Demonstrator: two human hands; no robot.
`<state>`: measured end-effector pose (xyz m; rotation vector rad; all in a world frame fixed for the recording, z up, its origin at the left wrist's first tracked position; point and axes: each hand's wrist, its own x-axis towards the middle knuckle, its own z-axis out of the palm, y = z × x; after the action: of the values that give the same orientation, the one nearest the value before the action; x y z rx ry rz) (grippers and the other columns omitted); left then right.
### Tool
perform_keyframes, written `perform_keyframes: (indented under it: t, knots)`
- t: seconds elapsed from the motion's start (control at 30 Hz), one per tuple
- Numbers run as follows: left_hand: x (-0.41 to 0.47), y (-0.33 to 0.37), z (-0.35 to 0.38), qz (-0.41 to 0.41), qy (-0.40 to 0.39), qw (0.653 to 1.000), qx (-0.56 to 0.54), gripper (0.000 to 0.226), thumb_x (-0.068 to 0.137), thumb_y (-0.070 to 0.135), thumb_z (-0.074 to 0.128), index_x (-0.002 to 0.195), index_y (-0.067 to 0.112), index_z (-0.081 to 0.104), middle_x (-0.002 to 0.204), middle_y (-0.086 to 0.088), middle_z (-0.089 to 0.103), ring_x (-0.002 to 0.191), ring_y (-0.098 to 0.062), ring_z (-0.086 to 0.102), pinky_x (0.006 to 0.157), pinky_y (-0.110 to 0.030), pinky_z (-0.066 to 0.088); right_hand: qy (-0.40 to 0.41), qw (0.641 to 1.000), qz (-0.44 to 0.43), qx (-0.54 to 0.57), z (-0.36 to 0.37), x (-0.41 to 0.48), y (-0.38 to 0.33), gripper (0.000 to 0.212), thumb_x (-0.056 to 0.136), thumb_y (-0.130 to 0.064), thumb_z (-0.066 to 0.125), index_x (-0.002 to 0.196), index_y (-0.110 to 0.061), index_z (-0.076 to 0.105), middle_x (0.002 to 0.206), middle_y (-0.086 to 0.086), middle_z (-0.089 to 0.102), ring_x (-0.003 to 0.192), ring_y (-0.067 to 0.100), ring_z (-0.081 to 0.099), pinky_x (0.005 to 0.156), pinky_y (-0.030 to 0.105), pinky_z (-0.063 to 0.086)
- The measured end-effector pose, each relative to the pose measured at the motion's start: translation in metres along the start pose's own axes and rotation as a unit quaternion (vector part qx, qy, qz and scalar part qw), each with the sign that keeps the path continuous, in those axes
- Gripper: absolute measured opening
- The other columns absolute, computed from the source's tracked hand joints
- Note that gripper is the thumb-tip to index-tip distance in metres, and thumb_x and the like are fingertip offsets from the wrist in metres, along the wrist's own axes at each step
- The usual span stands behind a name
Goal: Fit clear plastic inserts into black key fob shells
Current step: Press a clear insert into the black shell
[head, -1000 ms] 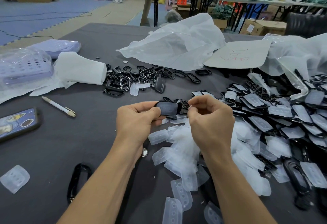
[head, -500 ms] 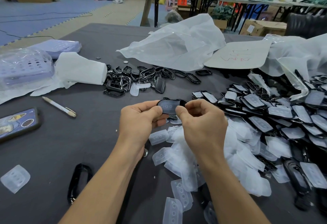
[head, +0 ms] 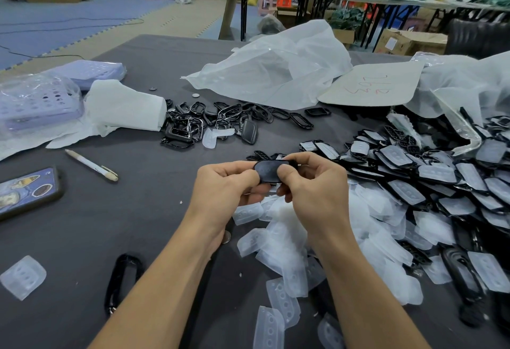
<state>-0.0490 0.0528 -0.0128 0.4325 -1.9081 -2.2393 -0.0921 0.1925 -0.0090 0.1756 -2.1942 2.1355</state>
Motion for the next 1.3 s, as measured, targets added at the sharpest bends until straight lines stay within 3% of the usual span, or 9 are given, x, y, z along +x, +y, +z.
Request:
perform_keyframes:
  t: [0.23,0.5,0.67,0.8,1.03,1.3]
  knots:
    - [-0.0006,-0.0001,0.0010,-0.010,0.021,1.000,-0.003,0.016,0.088,0.000,0.073,0.089,0.011,0.084,0.081,-0.022,0.078,0.062,-0.019,0.071,0.060,-0.025,0.057,-0.010,1.000,-0.007,-0.006,0.0006,-0.0009,0.0006,0.019,0.088,0.003,0.070,0.084,-0.016,0.075,0.062,-0.001,0.072,0.052,0.012,0.064,0.050,0.020,0.049]
    - [0.0004,0.0010,0.0013,-0.031,0.043,0.998,-0.023,0.018,0.089,-0.008,0.069,0.092,0.004,0.082,0.082,-0.020,0.079,0.076,-0.028,0.079,0.060,-0.023,0.059,-0.027,1.000,-0.006,-0.003,0.0015,-0.0019,0.0006,0.024,0.089,0.006,0.068,0.083,-0.017,0.074,0.060,0.000,0.071,0.048,0.013,0.063,0.047,0.021,0.048]
    - [0.0011,-0.0001,0.0021,-0.018,0.063,0.998,-0.005,0.029,0.086,-0.013,0.065,0.081,0.008,0.084,0.076,-0.022,0.077,0.065,-0.025,0.075,0.057,-0.024,0.058,-0.035,0.999,-0.018,-0.025,0.0023,-0.0033,0.0014,0.022,0.085,0.002,0.072,0.082,-0.020,0.074,0.063,0.003,0.072,0.052,0.015,0.064,0.051,0.024,0.049]
    - [0.0020,-0.0025,0.0031,0.017,0.087,0.996,0.031,0.033,0.082,-0.011,0.069,0.077,0.017,0.085,0.070,-0.020,0.075,0.058,-0.022,0.067,0.064,-0.033,0.059,-0.037,0.998,-0.025,-0.043,0.0035,-0.0046,0.0015,0.018,0.083,-0.003,0.076,0.081,-0.020,0.073,0.066,0.004,0.073,0.053,0.016,0.065,0.053,0.028,0.052]
    - [0.0014,-0.0003,0.0013,0.013,0.103,0.994,0.016,0.024,0.079,-0.011,0.073,0.076,0.010,0.084,0.063,-0.018,0.073,0.049,-0.018,0.064,0.055,-0.028,0.058,-0.057,0.998,-0.008,-0.002,0.0022,-0.0017,-0.0017,0.023,0.086,0.009,0.070,0.081,-0.014,0.072,0.059,0.004,0.070,0.047,0.016,0.062,0.046,0.023,0.048]
    - [0.0004,0.0006,0.0022,0.002,0.093,0.996,0.004,0.015,0.079,-0.006,0.075,0.078,0.008,0.083,0.070,-0.021,0.075,0.058,-0.022,0.069,0.057,-0.028,0.057,-0.044,0.999,-0.013,-0.005,0.0030,0.0002,0.0008,0.020,0.089,0.008,0.068,0.085,-0.012,0.072,0.055,0.000,0.065,0.046,0.015,0.058,0.048,0.023,0.046]
